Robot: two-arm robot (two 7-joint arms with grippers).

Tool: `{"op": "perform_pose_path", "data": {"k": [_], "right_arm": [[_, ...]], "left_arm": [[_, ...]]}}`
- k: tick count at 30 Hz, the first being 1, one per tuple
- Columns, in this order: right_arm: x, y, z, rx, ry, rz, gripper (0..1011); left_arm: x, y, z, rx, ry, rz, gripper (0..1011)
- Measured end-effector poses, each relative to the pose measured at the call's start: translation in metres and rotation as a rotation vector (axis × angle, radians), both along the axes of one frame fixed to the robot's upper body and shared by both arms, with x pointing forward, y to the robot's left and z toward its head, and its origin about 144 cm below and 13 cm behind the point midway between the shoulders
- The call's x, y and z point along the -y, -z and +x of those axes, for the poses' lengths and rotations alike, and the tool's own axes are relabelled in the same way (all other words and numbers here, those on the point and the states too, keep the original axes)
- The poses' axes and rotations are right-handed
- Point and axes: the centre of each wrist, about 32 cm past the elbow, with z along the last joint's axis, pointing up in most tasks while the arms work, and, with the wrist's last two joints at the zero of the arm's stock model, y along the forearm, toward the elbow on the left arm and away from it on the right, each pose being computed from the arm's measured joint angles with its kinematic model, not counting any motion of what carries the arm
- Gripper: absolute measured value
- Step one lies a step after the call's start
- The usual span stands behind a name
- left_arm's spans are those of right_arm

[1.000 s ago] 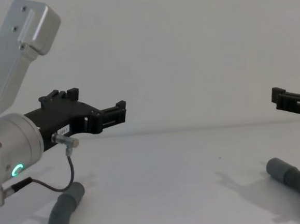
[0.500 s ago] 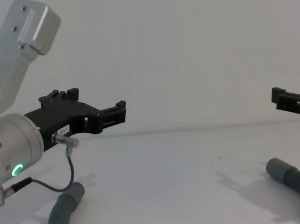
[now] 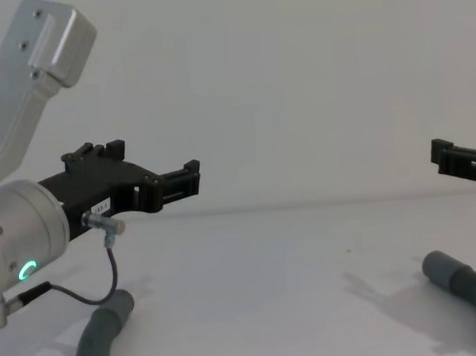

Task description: Use both hands to pick up one end of the pipe from the table, align the ends, and insert them.

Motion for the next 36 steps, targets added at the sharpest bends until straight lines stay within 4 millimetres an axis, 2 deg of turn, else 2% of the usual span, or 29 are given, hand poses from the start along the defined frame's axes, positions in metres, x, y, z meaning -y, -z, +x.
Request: {"op": "perform_pose_path", "data": {"k": [36], "right_arm": [[0.0000, 0.0000, 0.0000, 0.000, 0.000, 0.000, 1000]], "left_arm": [[0.0000, 0.0000, 0.0000, 0.000, 0.000, 0.000, 1002]]}}
